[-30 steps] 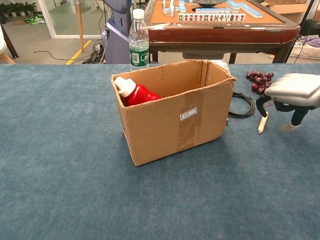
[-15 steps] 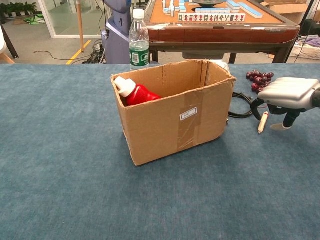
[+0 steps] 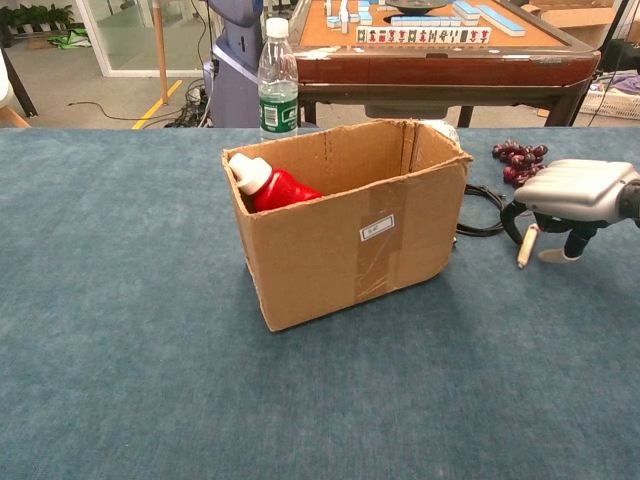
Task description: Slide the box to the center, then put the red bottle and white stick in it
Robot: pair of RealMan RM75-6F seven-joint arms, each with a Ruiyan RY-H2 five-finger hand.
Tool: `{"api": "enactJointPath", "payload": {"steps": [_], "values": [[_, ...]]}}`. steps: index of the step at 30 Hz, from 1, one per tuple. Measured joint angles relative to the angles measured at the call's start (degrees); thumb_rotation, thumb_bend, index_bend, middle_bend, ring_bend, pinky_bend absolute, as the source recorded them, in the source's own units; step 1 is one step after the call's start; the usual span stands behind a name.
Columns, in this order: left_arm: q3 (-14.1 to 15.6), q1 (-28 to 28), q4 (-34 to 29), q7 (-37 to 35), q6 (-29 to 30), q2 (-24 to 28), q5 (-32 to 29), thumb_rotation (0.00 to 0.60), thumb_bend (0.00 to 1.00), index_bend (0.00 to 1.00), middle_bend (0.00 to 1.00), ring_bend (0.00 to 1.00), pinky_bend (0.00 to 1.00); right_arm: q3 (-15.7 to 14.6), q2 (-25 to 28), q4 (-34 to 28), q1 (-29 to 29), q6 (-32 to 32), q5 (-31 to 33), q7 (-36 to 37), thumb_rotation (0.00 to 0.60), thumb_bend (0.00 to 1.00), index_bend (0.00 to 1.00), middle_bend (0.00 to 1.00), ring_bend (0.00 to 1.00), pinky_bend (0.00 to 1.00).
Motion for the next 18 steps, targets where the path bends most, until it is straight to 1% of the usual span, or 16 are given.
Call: {"api": "enactJointPath", "payload": {"steps": [14, 18], "values": [[0.19, 0.07, 0.09, -0.67, 0.32, 0.15, 0.95, 0.600, 0.00, 0.46, 0.34, 0.20, 0.41, 0.20, -1.41, 1.26, -0.05, -0.70, 1.07, -1.96, 0.600, 0.35, 0.54, 1.00, 1.00, 1.00], [0.17, 0.08, 0.12, -0.75, 0.30, 0.17, 0.93, 0.600, 0.00, 0.46, 0.34, 0.20, 0.41, 0.18, -1.67, 1.55, -0.13, -0.59, 1.14, -2.27, 0.600, 0.36, 0.57, 1.00, 1.00, 1.00]]}}
